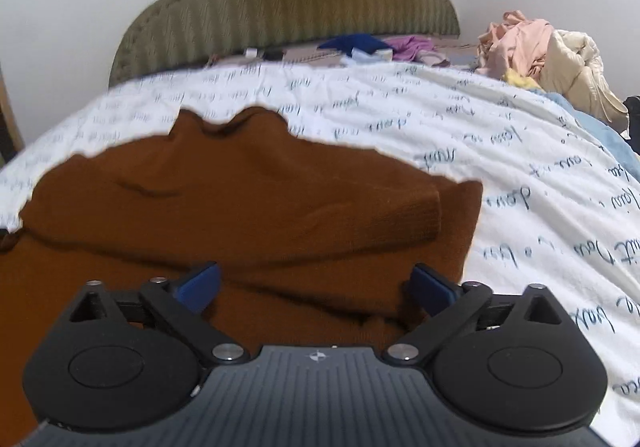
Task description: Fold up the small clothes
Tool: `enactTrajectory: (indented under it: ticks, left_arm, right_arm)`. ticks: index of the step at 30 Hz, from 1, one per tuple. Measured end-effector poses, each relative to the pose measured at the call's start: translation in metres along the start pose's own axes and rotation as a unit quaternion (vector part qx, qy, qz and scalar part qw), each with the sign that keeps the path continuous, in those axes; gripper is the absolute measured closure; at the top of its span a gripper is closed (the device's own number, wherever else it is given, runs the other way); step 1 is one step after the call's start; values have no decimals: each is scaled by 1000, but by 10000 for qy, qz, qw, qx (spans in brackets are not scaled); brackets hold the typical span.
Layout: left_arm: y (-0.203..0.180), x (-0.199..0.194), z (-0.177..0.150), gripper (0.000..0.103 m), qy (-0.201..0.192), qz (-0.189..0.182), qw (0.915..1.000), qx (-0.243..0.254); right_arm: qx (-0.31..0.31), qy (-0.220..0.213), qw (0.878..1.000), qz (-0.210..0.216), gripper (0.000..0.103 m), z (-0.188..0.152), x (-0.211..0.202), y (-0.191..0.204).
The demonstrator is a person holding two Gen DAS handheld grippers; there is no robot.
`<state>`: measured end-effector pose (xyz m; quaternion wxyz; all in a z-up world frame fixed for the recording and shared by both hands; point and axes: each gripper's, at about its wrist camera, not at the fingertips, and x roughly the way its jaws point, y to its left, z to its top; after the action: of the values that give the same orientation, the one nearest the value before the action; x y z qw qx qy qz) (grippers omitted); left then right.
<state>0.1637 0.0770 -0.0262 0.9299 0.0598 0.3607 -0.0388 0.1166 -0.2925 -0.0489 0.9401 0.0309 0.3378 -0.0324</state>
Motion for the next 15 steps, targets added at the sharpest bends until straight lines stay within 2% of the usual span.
enactTrajectory:
  ticks: [2,8,15]
  left_arm:
    - [-13,-7,-5,19,107,73,9999,3]
    - [-42,-31,-19,19,165,-86,9997,-173]
    - [-70,-47,-41,19,226,2,9997,30]
  right_arm:
    - [-66,60,9999,-119,4,-8,-5,4]
    - [144,-55,9998,116,3,-32,-37,15]
    - [229,-21,9994,246,1,-58,-64,24]
